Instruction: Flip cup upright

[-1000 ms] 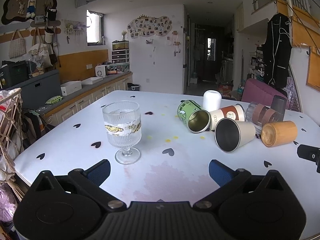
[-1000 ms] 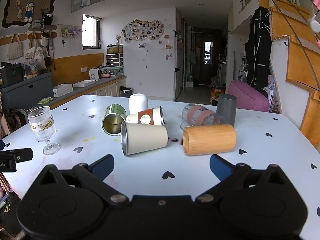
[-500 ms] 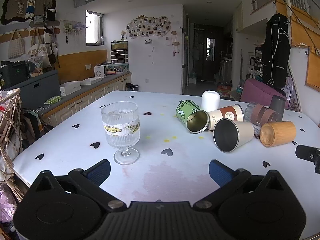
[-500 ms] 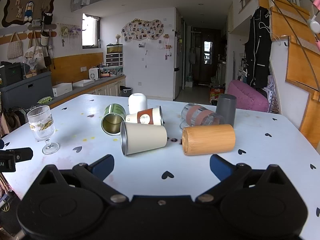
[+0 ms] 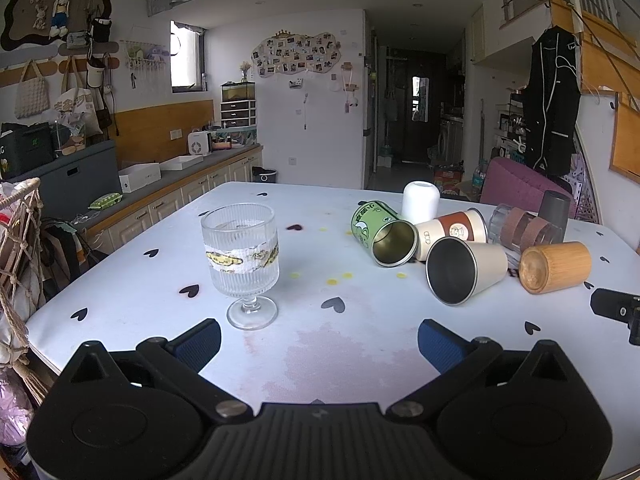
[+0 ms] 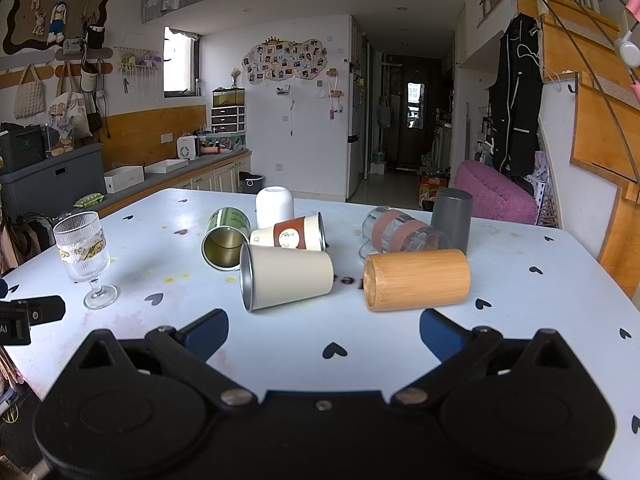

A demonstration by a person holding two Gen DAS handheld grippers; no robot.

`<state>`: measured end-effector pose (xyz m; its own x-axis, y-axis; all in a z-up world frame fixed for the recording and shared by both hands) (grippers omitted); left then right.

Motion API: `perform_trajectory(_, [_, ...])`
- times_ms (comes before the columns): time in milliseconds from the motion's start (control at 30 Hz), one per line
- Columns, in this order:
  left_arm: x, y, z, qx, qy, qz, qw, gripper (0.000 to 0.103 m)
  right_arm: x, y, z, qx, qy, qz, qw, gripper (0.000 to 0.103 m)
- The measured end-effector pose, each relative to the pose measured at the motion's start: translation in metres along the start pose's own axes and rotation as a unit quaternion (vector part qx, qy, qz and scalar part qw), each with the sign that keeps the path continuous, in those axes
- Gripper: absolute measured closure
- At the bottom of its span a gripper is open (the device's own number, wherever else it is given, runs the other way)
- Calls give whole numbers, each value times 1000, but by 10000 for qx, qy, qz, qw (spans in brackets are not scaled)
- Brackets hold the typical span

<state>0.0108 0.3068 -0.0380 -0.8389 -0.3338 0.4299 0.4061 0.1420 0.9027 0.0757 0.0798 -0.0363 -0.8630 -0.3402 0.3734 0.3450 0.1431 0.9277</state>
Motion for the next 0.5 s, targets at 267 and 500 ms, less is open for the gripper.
perform_trajectory(267, [0, 0, -1, -5, -3, -1, 10000, 0, 1, 0, -3, -1, -7, 4, 10000, 0])
perform_trajectory(500, [0, 0, -2, -1, -12, -5, 10000, 0, 1, 0, -2, 8, -3, 9, 10000, 0])
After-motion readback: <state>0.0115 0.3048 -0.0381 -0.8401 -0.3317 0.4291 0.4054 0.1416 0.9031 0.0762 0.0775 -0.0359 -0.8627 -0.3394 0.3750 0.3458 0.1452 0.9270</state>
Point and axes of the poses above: each gripper's, at about its wrist camera, not at the fingertips, and x roughly against the way its jaws point, z to its left, y to its top, the point moved 8 cm from there along -x, roughly the way its jaws point, and after that the axes turned 3 degrees about -z, right-handed, at the moved point
